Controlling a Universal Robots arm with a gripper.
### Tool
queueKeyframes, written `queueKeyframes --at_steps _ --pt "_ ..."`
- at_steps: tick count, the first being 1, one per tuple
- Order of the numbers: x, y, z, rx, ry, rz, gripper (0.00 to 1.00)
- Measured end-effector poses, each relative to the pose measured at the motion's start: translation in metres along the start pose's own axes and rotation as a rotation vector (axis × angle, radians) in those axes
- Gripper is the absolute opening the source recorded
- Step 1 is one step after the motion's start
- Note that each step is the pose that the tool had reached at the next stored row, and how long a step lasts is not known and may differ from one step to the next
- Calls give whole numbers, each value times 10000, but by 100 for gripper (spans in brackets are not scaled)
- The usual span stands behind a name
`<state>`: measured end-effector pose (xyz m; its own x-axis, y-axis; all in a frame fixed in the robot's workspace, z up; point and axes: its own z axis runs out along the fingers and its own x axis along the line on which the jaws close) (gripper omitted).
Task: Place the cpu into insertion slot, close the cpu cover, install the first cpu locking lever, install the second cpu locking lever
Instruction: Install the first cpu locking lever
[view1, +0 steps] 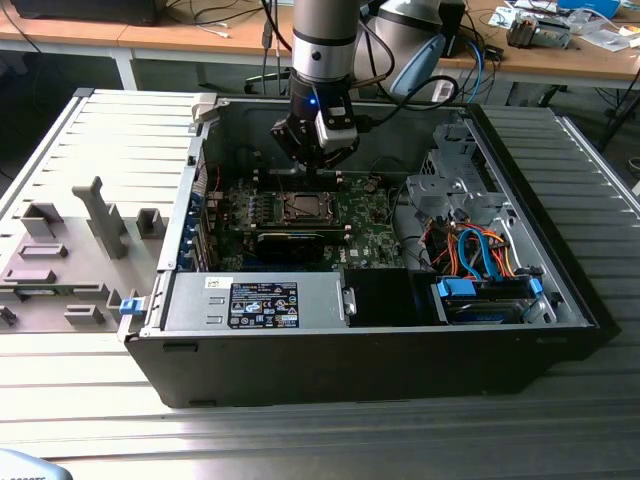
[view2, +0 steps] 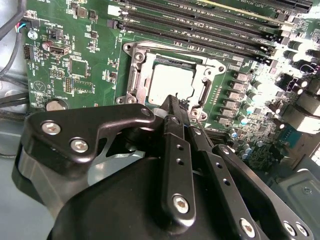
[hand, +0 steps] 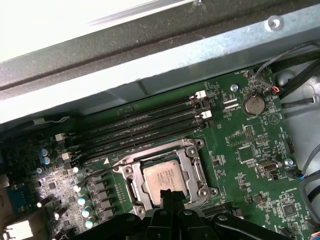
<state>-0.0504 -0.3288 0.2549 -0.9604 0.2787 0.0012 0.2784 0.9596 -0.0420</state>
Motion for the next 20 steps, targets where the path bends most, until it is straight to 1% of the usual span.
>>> queueKeyframes --at_steps 11,20 --pt "0 0 0 0 -9 -210 11" --pt "0 0 0 1 -19 -459 11"
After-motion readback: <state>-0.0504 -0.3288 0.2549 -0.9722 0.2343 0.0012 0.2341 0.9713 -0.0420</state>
